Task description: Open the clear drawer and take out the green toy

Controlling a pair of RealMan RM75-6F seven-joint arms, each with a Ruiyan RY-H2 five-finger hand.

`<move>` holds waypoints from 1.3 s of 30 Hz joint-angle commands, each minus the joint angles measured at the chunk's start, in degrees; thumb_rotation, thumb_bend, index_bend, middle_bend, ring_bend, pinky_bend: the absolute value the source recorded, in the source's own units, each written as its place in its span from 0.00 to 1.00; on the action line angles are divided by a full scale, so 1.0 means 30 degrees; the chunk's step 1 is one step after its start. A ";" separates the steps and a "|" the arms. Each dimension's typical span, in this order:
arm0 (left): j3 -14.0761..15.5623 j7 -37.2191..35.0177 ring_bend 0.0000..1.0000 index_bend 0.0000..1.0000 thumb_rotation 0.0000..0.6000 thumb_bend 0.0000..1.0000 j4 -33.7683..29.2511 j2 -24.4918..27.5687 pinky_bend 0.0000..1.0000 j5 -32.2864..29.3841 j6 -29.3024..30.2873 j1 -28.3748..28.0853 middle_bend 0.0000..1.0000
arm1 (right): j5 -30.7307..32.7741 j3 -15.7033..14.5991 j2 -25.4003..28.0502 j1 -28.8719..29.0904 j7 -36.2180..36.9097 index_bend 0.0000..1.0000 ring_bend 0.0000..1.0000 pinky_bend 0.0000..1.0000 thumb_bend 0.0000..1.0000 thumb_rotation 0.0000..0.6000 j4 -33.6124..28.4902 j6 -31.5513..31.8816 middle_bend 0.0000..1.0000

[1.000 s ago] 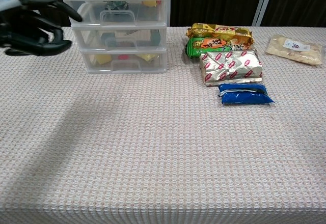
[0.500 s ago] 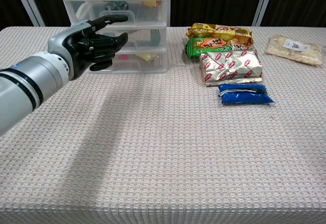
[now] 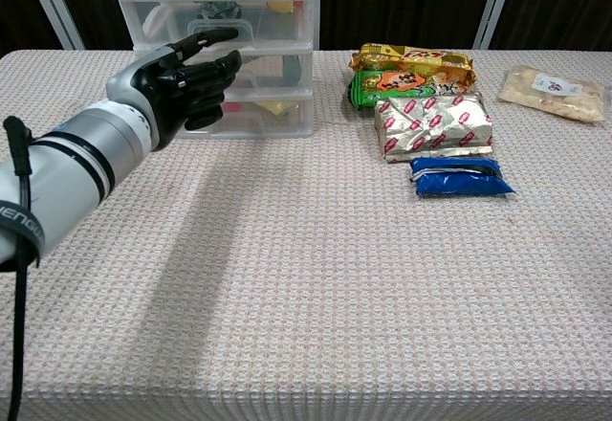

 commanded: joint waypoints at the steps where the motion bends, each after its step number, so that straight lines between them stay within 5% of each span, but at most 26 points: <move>1: -0.0380 -0.1325 1.00 0.16 1.00 0.49 0.0630 -0.0449 1.00 0.0329 -0.0386 -0.0171 0.89 | 0.0060 -0.0011 -0.0005 -0.0020 -0.0006 0.00 0.00 0.00 0.18 1.00 0.0010 -0.0038 0.00; 11: -0.1412 -0.5178 1.00 0.23 1.00 0.49 0.1084 -0.0401 1.00 0.0434 -0.2333 -0.0503 0.90 | 0.0268 -0.0042 0.0035 -0.0177 0.0074 0.00 0.00 0.00 0.18 1.00 0.0071 -0.0036 0.00; 18: -0.1613 -0.6162 1.00 0.38 1.00 0.50 0.1418 -0.0302 1.00 0.0477 -0.2765 -0.0599 0.90 | 0.0298 -0.0088 0.0089 -0.0406 0.0084 0.00 0.00 0.00 0.18 1.00 0.0022 0.0197 0.00; 25: -0.1039 -0.6512 1.00 0.47 1.00 0.51 0.1027 -0.0039 1.00 0.0783 -0.2617 -0.0136 0.90 | 0.0106 -0.0130 0.0076 -0.0433 -0.0103 0.00 0.00 0.00 0.18 1.00 -0.0129 0.0254 0.00; 39: 0.0760 -0.7648 1.00 0.49 1.00 0.51 -0.0111 0.0484 1.00 0.2306 -0.1458 0.1444 0.90 | -0.0368 -0.0336 -0.0014 -0.0696 -0.0346 0.00 0.00 0.00 0.18 1.00 -0.0322 0.0648 0.00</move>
